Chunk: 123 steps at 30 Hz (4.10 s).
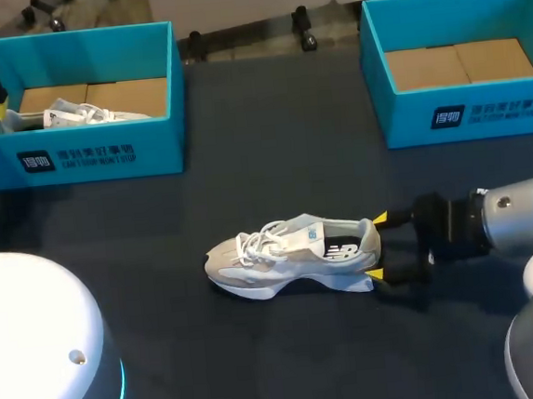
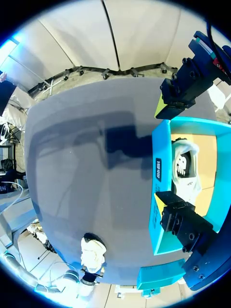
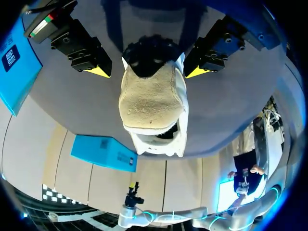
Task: Take the shoe out of the shoebox, open the shoe tongue, remove and reinsert the insole, then place the shoe into the shoebox
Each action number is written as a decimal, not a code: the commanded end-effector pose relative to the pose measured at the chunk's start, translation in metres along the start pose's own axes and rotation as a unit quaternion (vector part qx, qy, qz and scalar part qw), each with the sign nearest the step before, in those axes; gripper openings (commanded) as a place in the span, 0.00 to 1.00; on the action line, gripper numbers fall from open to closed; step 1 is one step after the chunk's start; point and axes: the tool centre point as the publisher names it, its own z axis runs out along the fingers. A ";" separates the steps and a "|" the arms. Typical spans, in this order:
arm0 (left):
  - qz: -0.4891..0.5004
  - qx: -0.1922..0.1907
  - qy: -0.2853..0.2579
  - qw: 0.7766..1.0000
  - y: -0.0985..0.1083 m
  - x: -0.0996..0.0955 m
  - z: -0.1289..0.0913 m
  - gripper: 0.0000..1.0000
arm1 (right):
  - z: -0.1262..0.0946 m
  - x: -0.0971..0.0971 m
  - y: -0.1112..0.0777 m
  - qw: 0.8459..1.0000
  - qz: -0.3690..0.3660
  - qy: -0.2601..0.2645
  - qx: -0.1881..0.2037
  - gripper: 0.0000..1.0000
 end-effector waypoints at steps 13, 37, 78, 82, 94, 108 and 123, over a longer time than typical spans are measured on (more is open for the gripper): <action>0.000 -0.001 0.001 1.000 -0.001 0.000 0.000 1.00 | 0.026 -0.005 0.001 1.000 -0.004 0.010 -0.009 1.00; 0.000 -0.001 0.001 1.000 -0.001 0.000 0.000 1.00 | 0.035 -0.005 0.006 0.998 -0.024 0.047 -0.016 0.00; 0.000 -0.001 0.001 1.000 -0.001 0.000 0.000 1.00 | 0.027 -0.014 -0.005 0.997 -0.030 0.064 -0.016 0.00; -0.032 -0.009 0.009 0.999 -0.001 -0.004 0.001 1.00 | 0.027 -0.014 -0.005 0.997 -0.030 0.064 -0.016 0.00; -0.335 -0.036 0.010 0.941 -0.031 -0.054 -0.001 1.00 | 0.027 -0.014 -0.005 0.997 -0.030 0.064 -0.016 0.00; -0.492 -0.034 0.004 0.870 -0.039 -0.090 -0.001 1.00 | 0.027 -0.014 -0.005 0.997 -0.030 0.064 -0.016 0.00; -0.492 -0.034 0.004 0.870 -0.039 -0.090 -0.001 1.00 | 0.027 -0.014 -0.005 0.997 -0.030 0.064 -0.016 0.00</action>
